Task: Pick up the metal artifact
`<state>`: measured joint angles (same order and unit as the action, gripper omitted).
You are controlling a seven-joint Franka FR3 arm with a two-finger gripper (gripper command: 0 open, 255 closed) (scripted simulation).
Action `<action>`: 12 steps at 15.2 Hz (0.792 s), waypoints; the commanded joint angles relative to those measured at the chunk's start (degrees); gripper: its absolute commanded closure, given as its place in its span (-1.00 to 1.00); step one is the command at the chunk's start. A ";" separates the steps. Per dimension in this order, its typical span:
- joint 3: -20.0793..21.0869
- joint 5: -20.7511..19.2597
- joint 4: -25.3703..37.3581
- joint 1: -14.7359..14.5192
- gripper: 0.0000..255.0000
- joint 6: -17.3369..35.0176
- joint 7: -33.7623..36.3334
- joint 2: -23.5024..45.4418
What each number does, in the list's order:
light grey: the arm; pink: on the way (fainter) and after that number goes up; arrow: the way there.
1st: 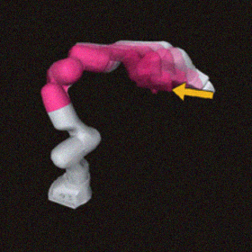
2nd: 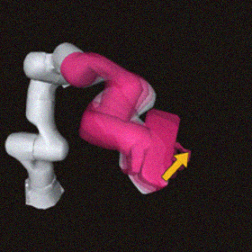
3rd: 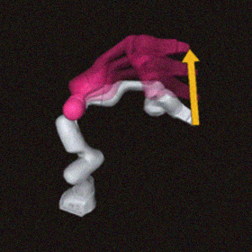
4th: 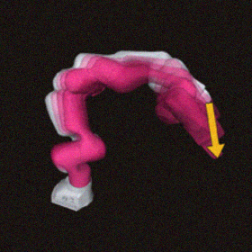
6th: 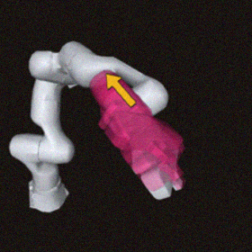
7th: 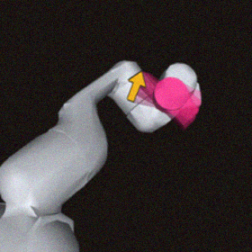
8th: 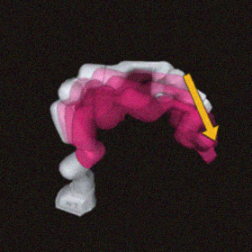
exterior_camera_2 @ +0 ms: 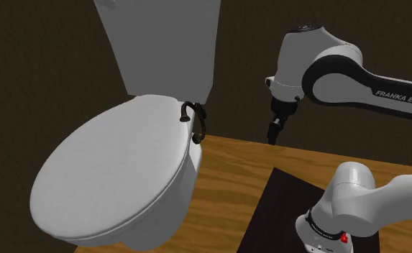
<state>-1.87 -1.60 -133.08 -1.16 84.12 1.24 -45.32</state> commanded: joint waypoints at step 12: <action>0.06 4.17 17.27 -2.00 -1.00 8.04 -0.03 23.12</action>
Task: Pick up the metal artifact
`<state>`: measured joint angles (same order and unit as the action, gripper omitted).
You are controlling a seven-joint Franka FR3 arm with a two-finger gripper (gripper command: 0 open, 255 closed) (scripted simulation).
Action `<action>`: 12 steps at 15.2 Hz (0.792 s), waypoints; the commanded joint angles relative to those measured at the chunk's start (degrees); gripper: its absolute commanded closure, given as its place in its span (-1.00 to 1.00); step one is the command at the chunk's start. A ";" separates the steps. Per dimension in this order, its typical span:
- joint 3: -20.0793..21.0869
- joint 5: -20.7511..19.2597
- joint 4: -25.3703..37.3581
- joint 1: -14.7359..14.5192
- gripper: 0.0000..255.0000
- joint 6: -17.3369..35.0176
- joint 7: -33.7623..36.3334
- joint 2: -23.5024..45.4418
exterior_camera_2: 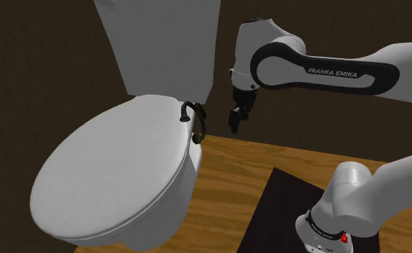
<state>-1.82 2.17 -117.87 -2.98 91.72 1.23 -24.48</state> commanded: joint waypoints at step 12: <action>0.14 4.97 32.13 -1.37 -1.00 -0.87 -0.53 28.61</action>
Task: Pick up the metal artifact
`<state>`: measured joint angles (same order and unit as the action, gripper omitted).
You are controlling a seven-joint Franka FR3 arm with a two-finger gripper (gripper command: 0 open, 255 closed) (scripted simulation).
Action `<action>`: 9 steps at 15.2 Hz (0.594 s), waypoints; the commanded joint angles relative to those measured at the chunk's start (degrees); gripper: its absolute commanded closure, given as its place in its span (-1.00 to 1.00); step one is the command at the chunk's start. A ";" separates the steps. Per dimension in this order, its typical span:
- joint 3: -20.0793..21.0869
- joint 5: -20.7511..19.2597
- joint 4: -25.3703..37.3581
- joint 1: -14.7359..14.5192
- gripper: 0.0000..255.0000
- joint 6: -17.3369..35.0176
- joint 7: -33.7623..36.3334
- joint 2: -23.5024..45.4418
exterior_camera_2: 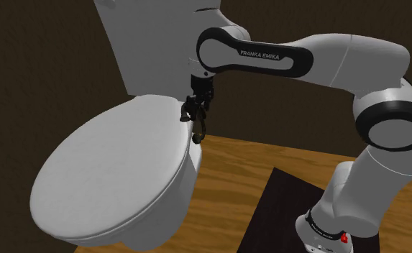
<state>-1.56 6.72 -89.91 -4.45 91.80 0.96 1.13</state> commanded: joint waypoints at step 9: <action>0.17 1.65 10.87 0.03 -1.00 0.58 -0.57 10.53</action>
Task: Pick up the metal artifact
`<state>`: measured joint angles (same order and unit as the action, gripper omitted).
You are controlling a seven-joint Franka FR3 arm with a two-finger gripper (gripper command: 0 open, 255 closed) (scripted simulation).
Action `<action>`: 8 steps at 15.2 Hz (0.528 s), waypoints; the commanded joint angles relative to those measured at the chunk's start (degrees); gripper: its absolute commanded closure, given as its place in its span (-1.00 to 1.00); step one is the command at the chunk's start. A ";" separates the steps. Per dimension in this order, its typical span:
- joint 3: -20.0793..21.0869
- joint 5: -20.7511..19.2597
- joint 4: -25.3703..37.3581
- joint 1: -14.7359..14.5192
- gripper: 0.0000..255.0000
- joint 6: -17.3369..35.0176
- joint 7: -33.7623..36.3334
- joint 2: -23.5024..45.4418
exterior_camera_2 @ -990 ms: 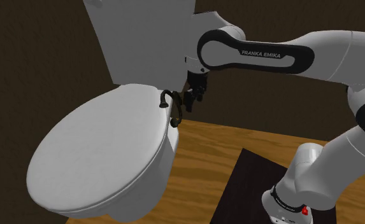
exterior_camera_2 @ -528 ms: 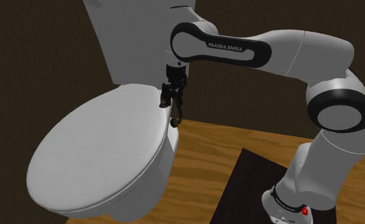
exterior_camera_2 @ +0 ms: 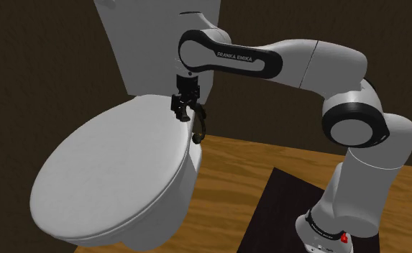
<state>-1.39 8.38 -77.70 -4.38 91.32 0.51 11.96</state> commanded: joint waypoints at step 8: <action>0.03 0.00 -3.84 -0.10 1.00 3.15 -0.34 -0.69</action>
<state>-1.37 8.38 -81.51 -4.47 94.44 0.17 11.23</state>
